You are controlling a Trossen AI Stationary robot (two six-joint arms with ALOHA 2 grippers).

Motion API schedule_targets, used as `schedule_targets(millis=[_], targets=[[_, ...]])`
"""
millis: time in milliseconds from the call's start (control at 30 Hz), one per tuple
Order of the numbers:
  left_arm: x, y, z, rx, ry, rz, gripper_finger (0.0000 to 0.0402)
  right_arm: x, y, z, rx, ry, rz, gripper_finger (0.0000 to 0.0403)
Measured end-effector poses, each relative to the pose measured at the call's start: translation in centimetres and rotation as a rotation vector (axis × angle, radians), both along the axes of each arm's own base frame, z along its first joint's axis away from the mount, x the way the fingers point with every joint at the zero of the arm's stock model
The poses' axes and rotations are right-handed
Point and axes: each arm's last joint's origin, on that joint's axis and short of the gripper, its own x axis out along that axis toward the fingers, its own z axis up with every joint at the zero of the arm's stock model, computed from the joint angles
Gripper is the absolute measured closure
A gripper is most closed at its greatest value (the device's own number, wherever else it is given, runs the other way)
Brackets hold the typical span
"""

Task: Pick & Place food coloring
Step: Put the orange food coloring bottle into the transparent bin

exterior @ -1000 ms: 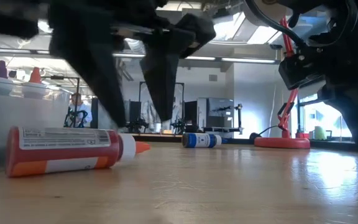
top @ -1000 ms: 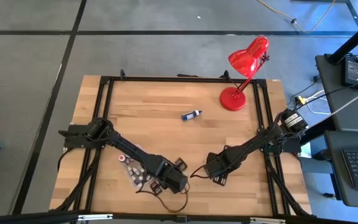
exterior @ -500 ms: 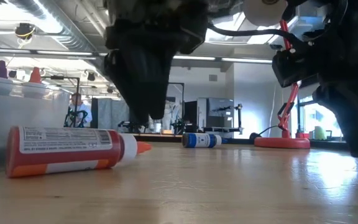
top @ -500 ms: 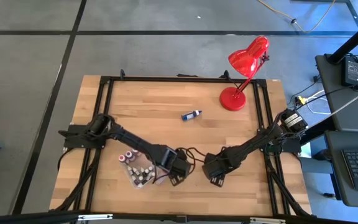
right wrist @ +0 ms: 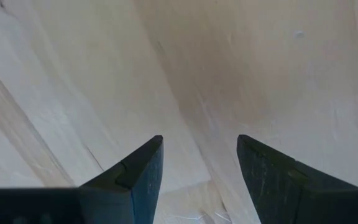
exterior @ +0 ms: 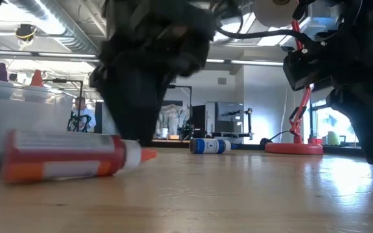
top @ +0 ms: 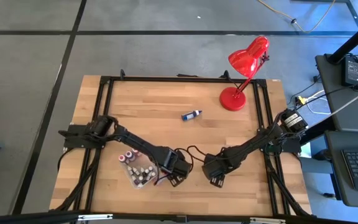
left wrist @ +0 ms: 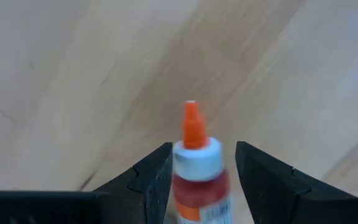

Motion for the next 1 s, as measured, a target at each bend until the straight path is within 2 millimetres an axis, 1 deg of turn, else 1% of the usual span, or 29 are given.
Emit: schedule_targets(millis=[100,200,367,567,767,833,867,933,1000], targets=[[0.3,-0.3,-1.2,-0.030,0.027,-0.006,0.0231,0.0,0.0,0.0,0.002,-0.004,0.001,0.0197],[0.3,-0.5,-2.5,-0.015,0.060,-0.007,0.0231,0.1,0.0,0.0,0.003,-0.007,0.003,0.0197],[0.3,-0.5,-2.6,-0.017,0.069,0.004,0.0238,0.1,0.0,0.0,0.004,-0.007,0.004,0.0197],[0.2,-0.5,-2.6,-0.031,0.080,-0.010,0.0282,0.1,0.0,0.0,0.004,-0.006,0.002,0.0197],[0.3,-0.4,-2.4,-0.028,0.078,-0.042,0.0283,0.1,0.0,0.0,0.004,-0.007,0.001,0.0197],[0.6,-0.5,-1.9,-0.030,0.061,-0.074,0.0283,0.1,0.0,0.0,0.004,-0.007,0.002,0.0197],[0.9,-0.6,-1.2,-0.025,0.032,-0.094,0.0283,0.1,0.0,0.0,0.004,-0.007,0.001,0.0197],[1.2,-0.6,1.1,-0.006,-0.043,-0.125,0.0283,0.1,0.0,0.0,0.003,-0.007,0.001,0.0197],[1.2,-0.5,4.1,0.060,-0.127,-0.134,0.0283,0.1,0.0,0.0,0.003,-0.007,0.001,0.0197]])
